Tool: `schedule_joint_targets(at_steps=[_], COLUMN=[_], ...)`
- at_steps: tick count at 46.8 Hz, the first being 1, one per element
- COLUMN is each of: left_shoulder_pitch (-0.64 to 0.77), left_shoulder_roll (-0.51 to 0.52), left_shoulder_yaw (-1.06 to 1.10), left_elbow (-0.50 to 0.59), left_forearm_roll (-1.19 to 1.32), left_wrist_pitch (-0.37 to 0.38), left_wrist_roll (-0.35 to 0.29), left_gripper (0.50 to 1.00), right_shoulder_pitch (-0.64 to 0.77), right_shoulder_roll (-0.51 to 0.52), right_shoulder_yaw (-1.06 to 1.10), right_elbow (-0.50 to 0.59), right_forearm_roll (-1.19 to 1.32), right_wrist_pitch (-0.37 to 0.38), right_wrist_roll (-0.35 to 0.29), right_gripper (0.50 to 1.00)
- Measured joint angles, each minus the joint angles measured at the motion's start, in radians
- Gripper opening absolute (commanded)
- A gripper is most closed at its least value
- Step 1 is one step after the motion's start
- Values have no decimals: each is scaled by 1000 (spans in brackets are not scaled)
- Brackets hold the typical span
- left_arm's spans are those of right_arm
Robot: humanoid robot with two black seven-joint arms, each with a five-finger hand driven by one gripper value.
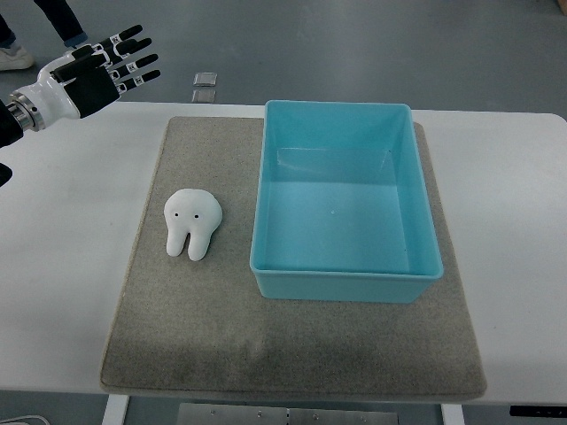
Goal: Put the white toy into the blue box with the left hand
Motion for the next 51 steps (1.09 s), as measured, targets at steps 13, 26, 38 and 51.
schedule_joint_targets(at_steps=[13,26,38,51], left_shoulder_pitch=[-2,-1,-5,-33], left_shoulder_roll=[0,-5,1,33], left_shoulder_yaw=[0,0,0,-29], left_elbow=[-2,0,2,-26], left_forearm_roll=[1,0,78,417], left_wrist_pitch=[4,12,8,-1], left_wrist_roll=[-5,-15,-20,-54], left_gripper=[994,994,994,994], right_shoulder_pitch=[0,0,0,0], right_shoulder_roll=[0,0,0,0], right_shoulder_yaw=[0,0,0,0], right_elbow=[0,0,0,0], right_forearm_roll=[0,0,0,0], right_wrist_pitch=[0,0,0,0], right_wrist_roll=[0,0,0,0], right_gripper=[936,936,936,936])
